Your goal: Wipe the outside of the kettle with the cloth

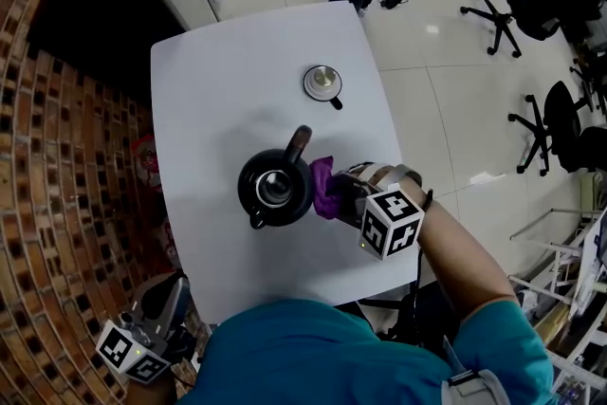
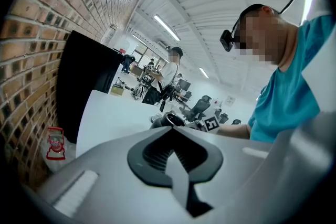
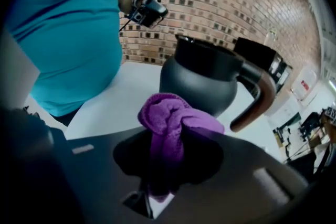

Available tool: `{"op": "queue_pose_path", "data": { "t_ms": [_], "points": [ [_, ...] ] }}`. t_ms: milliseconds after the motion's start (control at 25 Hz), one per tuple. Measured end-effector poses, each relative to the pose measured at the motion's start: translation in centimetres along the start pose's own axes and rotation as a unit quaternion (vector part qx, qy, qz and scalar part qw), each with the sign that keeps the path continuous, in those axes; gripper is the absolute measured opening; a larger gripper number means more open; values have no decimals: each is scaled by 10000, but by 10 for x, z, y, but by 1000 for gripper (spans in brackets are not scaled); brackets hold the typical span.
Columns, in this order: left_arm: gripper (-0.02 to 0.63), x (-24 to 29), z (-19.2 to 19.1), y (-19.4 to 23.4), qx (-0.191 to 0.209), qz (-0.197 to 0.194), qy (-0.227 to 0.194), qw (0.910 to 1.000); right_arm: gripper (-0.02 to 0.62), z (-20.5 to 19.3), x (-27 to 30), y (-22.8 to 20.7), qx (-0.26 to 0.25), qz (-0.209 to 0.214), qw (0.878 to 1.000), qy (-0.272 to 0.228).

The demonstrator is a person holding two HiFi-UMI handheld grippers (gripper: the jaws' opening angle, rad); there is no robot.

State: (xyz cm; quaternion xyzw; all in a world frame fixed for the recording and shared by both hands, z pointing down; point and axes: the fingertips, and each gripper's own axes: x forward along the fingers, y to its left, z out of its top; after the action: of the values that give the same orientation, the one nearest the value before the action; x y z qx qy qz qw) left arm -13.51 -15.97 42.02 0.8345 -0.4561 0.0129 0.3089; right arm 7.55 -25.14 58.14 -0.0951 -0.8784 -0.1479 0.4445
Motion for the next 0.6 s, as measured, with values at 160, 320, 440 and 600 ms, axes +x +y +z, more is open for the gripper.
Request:
{"op": "queue_pose_path", "data": {
  "t_ms": [160,320,440,600],
  "points": [
    [2,-5,-6,0,-26,-25,34,10000,94,-19,37,12,410,170,9989,118],
    [2,-9,-6,-5,-1,-90,0,10000,94,-16,5,3,1325,-50,9899,-492],
    [2,-16,-2,-5,-1,-135,-76,9999,94,17,-73,-41,2009,-722,9666,-1420],
    [2,-22,-5,-3,-18,-246,-206,9995,94,79,-130,-102,2173,-1064,9527,-1839]
  ]
}}
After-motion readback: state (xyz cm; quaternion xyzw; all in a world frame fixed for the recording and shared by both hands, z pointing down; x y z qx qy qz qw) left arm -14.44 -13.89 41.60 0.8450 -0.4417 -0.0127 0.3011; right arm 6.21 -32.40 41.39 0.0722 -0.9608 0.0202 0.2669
